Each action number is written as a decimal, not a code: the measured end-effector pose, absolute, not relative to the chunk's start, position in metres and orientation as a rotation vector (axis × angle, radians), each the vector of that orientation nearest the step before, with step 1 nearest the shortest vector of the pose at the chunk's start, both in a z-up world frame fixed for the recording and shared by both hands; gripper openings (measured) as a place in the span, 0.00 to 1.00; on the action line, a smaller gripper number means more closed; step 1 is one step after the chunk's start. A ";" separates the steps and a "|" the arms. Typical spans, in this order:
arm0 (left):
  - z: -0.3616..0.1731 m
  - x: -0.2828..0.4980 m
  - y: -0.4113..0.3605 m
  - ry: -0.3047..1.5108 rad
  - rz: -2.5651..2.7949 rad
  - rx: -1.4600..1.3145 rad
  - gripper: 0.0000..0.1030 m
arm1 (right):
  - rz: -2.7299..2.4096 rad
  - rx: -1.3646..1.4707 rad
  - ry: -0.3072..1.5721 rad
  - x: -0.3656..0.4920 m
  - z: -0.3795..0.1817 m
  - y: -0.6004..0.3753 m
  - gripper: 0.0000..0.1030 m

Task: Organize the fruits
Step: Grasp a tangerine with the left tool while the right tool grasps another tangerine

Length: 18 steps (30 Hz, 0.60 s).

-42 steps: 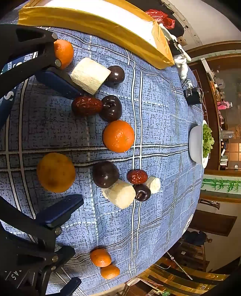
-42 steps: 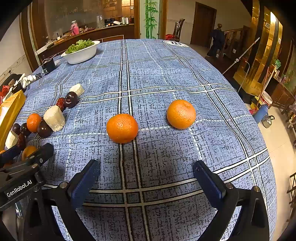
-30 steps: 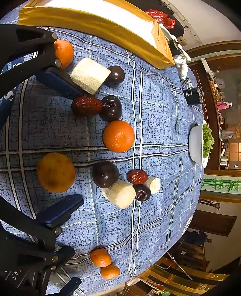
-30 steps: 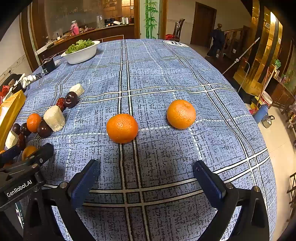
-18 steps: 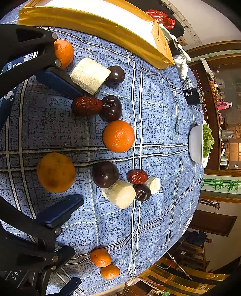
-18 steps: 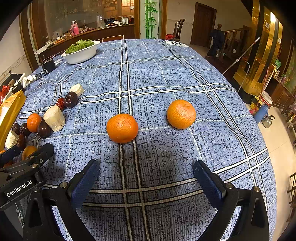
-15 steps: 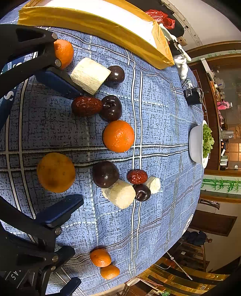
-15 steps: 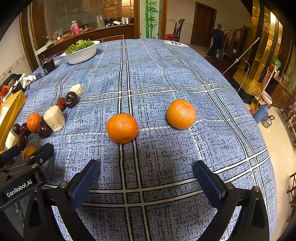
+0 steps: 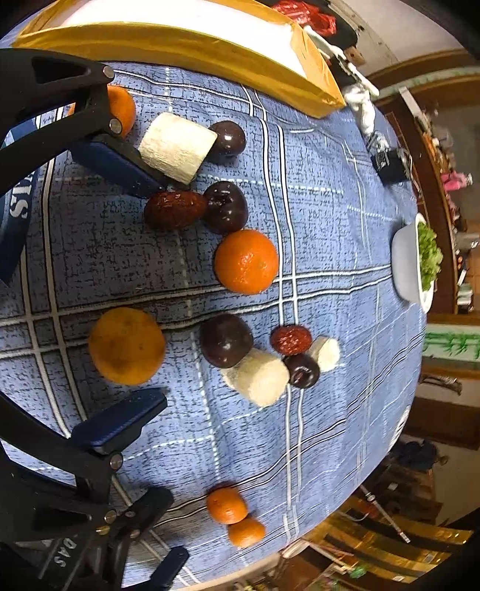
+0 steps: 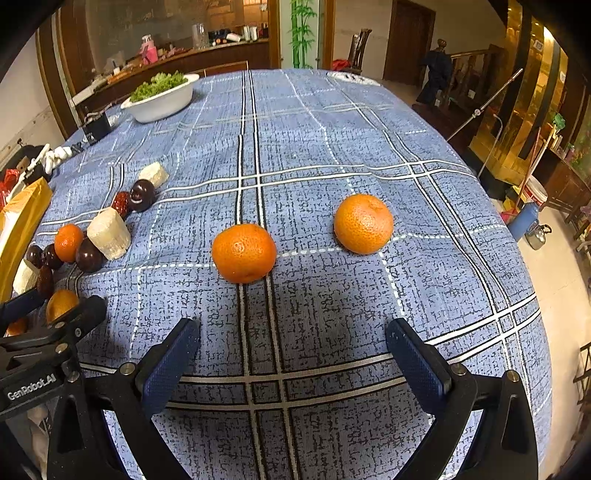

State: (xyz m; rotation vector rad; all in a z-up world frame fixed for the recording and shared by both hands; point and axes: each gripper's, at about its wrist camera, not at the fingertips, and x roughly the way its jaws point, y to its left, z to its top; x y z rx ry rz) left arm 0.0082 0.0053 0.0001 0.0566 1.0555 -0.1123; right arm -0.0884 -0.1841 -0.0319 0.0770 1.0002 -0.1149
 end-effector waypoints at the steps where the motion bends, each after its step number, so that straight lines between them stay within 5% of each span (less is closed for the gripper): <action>1: 0.000 0.008 0.007 1.065 -0.127 0.061 1.00 | -0.121 0.075 1.005 -0.087 -0.032 -0.183 1.00; 6: 0.017 -0.016 0.024 1.052 -0.201 -0.011 0.94 | -0.126 0.075 1.006 -0.087 -0.032 -0.184 1.00; 12: 0.114 -0.089 0.079 0.659 -0.183 -0.044 0.93 | -0.150 0.061 0.977 -0.096 -0.026 -0.183 0.94; 18: 0.211 -0.159 0.142 0.325 -0.028 -0.009 1.00 | -0.137 0.014 0.748 -0.136 0.041 -0.170 0.90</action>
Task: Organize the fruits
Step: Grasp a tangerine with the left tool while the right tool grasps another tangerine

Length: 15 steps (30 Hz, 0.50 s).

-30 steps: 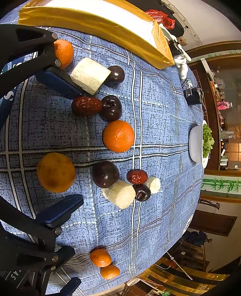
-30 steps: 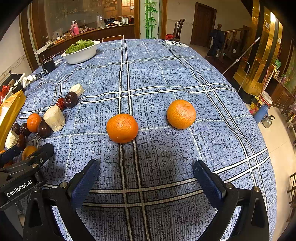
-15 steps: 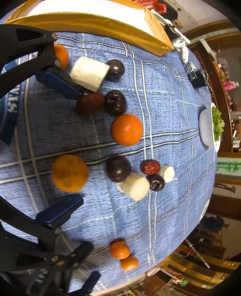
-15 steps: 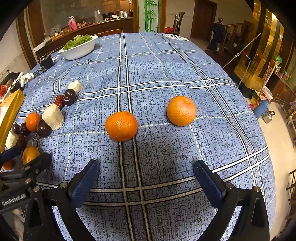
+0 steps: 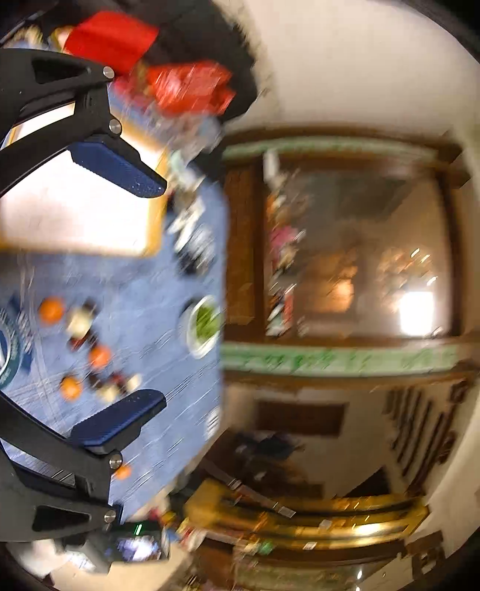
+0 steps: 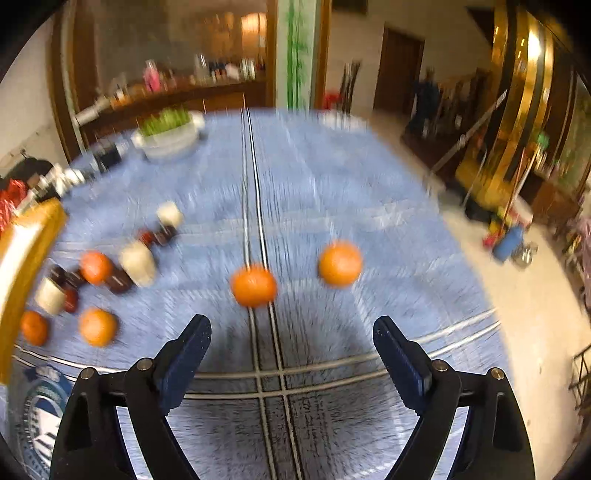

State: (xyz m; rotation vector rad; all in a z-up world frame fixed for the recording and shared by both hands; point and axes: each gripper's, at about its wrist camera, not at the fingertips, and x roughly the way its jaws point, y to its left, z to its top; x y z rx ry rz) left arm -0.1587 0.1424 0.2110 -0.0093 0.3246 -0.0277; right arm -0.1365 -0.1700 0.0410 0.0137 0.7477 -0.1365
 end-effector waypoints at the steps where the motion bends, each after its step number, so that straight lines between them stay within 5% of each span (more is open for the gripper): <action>1: 0.223 -0.161 0.156 0.308 -0.021 -0.031 1.00 | -0.122 0.008 0.682 -0.144 0.057 -0.165 0.91; 4: 0.226 -0.150 0.171 0.350 -0.019 -0.069 1.00 | -0.059 0.011 0.592 -0.154 0.076 -0.148 1.00; 7: 0.194 -0.130 0.170 0.442 -0.018 -0.059 1.00 | 0.021 0.011 0.658 -0.145 0.066 -0.125 0.99; 11: 0.125 -0.107 0.159 0.613 -0.086 -0.069 0.99 | 0.166 0.029 0.762 -0.126 0.039 -0.091 0.78; 14: 0.086 -0.096 0.152 0.740 -0.157 -0.106 0.73 | 0.252 0.043 0.841 -0.109 0.015 -0.071 0.70; 15: 0.075 -0.091 0.150 0.785 -0.173 -0.102 0.57 | 0.264 0.041 0.850 -0.111 0.008 -0.068 0.69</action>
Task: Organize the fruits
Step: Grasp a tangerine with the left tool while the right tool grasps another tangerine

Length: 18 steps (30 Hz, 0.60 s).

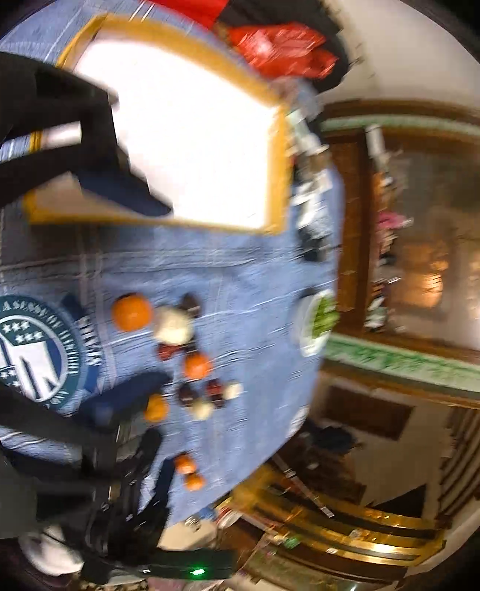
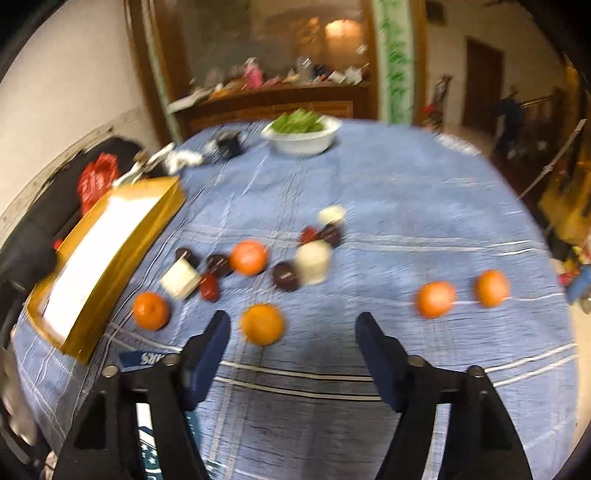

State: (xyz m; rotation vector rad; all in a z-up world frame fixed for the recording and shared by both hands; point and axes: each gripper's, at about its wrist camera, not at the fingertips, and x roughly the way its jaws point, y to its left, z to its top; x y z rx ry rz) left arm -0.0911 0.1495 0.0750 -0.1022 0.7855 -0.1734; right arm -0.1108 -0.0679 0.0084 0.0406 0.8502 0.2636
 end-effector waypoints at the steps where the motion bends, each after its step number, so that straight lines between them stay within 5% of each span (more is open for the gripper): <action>1: 0.068 -0.087 0.147 0.813 -0.177 -0.093 0.43 | 0.275 0.038 0.865 -0.107 0.001 -0.063 0.69; 7: 0.043 -0.084 0.126 0.874 -0.279 -0.017 0.37 | 0.290 0.042 0.900 -0.085 -0.027 -0.051 0.60; 12: 0.031 -0.073 0.106 0.922 -0.323 0.041 0.45 | 0.329 0.106 0.879 -0.090 -0.028 -0.059 0.38; 18: 0.030 -0.059 0.098 0.920 -0.292 0.098 0.47 | 0.342 0.150 0.878 -0.089 -0.027 -0.064 0.37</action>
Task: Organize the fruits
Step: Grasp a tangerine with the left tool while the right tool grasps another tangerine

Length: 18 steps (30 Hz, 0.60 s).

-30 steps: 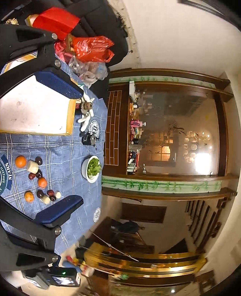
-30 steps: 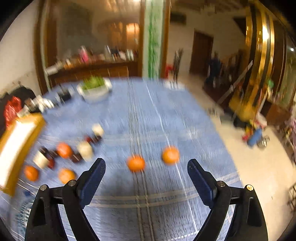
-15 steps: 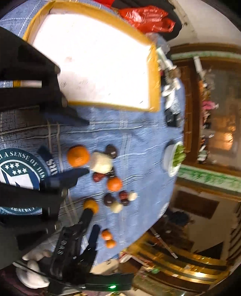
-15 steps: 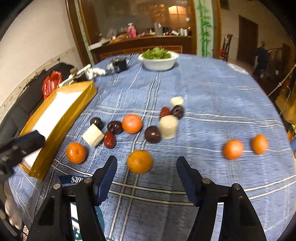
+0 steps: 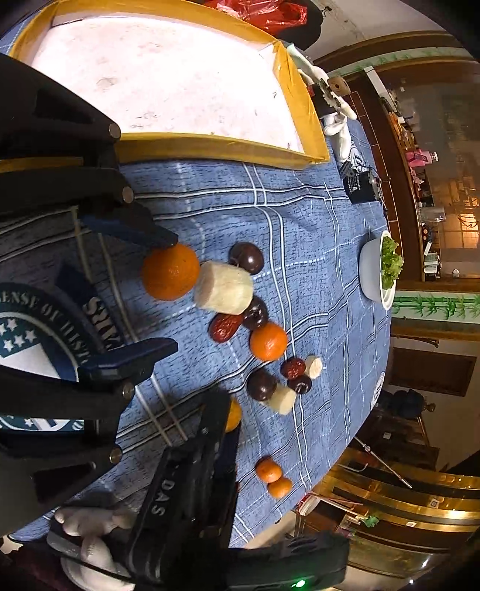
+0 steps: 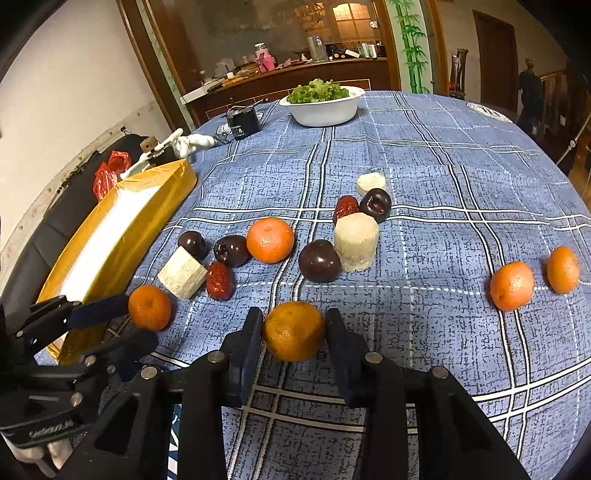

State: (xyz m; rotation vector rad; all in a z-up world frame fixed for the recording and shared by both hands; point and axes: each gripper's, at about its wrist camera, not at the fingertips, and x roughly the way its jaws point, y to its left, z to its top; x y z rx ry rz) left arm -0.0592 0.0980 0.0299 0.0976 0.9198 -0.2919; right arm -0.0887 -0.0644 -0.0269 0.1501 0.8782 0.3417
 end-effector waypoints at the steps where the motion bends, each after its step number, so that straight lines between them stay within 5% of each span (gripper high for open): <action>1: 0.030 -0.058 0.099 0.920 -0.292 0.099 0.47 | 0.342 0.151 0.879 -0.089 -0.026 -0.064 0.37; 11: 0.016 -0.040 0.097 0.984 -0.224 0.193 0.48 | 0.344 0.157 0.885 -0.089 -0.026 -0.066 0.37; 13: 0.009 -0.037 0.101 1.002 -0.210 0.169 0.33 | 0.345 0.160 0.886 -0.090 -0.026 -0.067 0.37; 18: 0.016 -0.046 0.111 0.951 -0.183 0.091 0.32 | 0.347 0.175 0.886 -0.090 -0.026 -0.068 0.37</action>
